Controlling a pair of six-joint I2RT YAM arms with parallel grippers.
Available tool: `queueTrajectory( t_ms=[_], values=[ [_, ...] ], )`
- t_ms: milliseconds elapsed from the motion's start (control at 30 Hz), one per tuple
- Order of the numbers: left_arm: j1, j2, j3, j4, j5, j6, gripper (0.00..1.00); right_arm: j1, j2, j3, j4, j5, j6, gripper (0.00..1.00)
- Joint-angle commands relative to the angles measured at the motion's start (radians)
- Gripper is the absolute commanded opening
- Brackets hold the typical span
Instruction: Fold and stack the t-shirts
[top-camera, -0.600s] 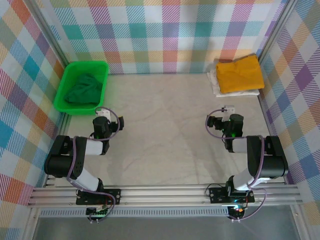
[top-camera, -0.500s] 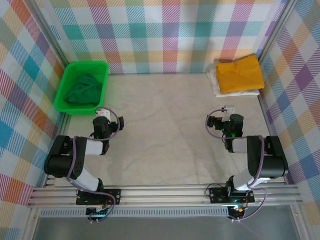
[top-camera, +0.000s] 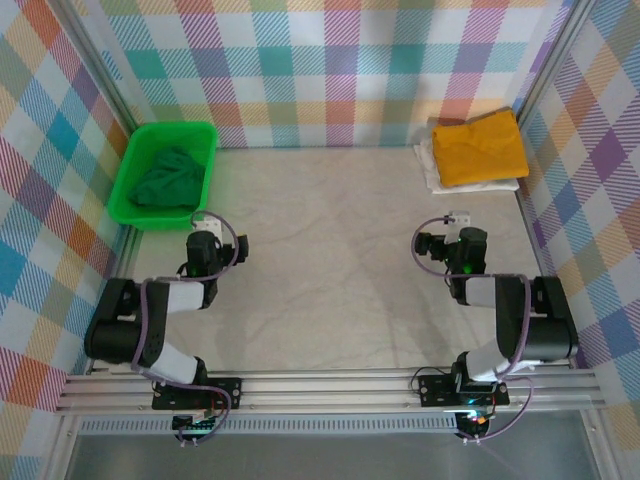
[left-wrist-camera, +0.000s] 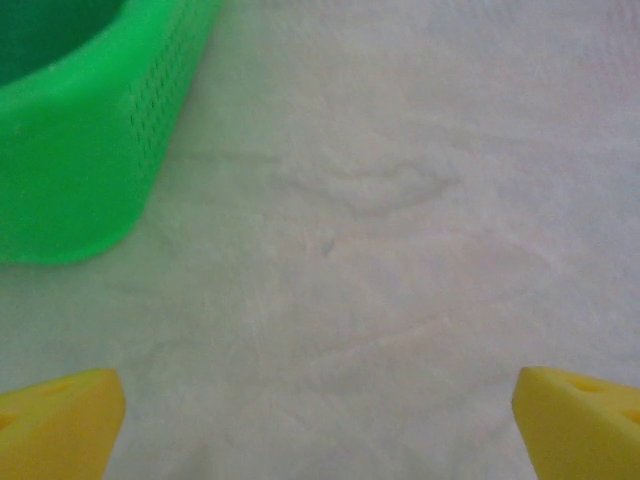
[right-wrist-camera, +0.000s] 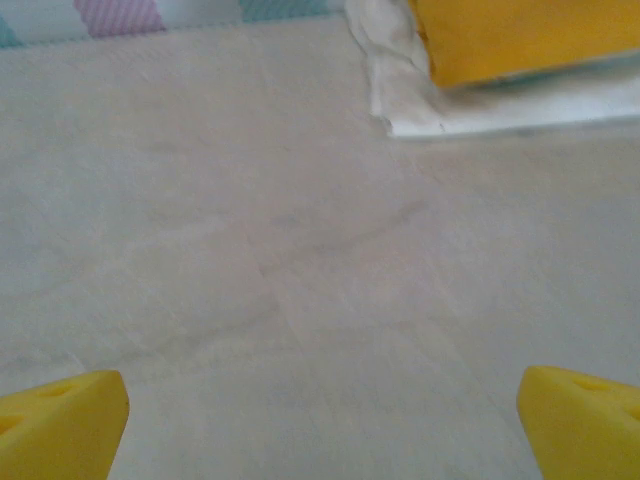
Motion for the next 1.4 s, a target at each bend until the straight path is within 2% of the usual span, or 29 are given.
queueTrajectory(
  t_ms=[0,100,167,233,333,400,567,700,867,933,1067,1133,1200,1267,1333,1367],
  values=[
    [-0.019,-0.248,0.087,-0.23,0.073,-0.029,0.95,0.004,-0.22,0.119,-0.318,0.137,0.162,1.0],
    [-0.041,-0.44,0.084,-0.269,0.107,-0.092,0.95,0.006,-0.345,0.167,-0.399,-0.053,0.213,0.98],
    [-0.042,-0.51,0.132,-0.347,0.05,-0.111,0.96,0.029,-0.377,0.251,-0.489,-0.108,0.239,0.91],
    [-0.034,-0.499,0.229,-0.442,-0.027,-0.11,1.0,0.088,-0.349,0.384,-0.599,-0.096,0.202,0.89],
    [0.036,-0.288,0.522,-0.716,-0.038,-0.12,0.99,0.184,-0.207,0.631,-0.804,-0.103,0.14,0.88],
    [0.101,-0.088,0.765,-0.928,-0.047,-0.158,0.94,0.235,-0.103,0.781,-0.898,-0.094,0.129,0.87],
    [0.223,0.283,1.178,-1.143,-0.024,-0.206,0.96,0.314,0.03,0.893,-0.901,-0.073,0.125,0.87],
    [0.284,0.564,1.519,-1.33,-0.037,-0.204,0.95,0.333,0.045,0.896,-0.925,-0.068,0.144,0.87],
    [0.339,0.876,1.885,-1.512,-0.012,-0.196,0.95,0.334,-0.044,0.783,-0.916,0.011,0.117,0.89],
    [0.348,0.954,1.962,-1.531,-0.002,-0.192,0.95,0.335,-0.077,0.751,-0.92,0.033,0.099,0.89],
    [0.36,1.044,2.0,-1.492,0.05,-0.195,0.93,0.335,-0.123,0.72,-0.927,0.073,0.067,0.9],
    [0.361,1.074,2.007,-1.47,0.064,-0.192,0.81,0.335,-0.141,0.72,-0.928,0.077,0.059,0.9],
    [0.361,1.083,2.013,-1.456,0.077,-0.184,0.61,0.335,-0.152,0.722,-0.921,0.073,0.048,0.9],
    [0.361,1.071,2.013,-1.439,0.076,-0.178,0.31,0.335,-0.159,0.731,-0.918,0.077,0.044,0.91],
    [0.36,1.04,2.014,-1.427,0.076,-0.176,0.07,0.335,-0.163,0.736,-0.913,0.08,0.047,0.91],
    [0.361,1.016,2.014,-1.421,0.077,-0.177,0.0,0.334,-0.168,0.735,-0.904,0.081,0.051,0.91]
  ],
)
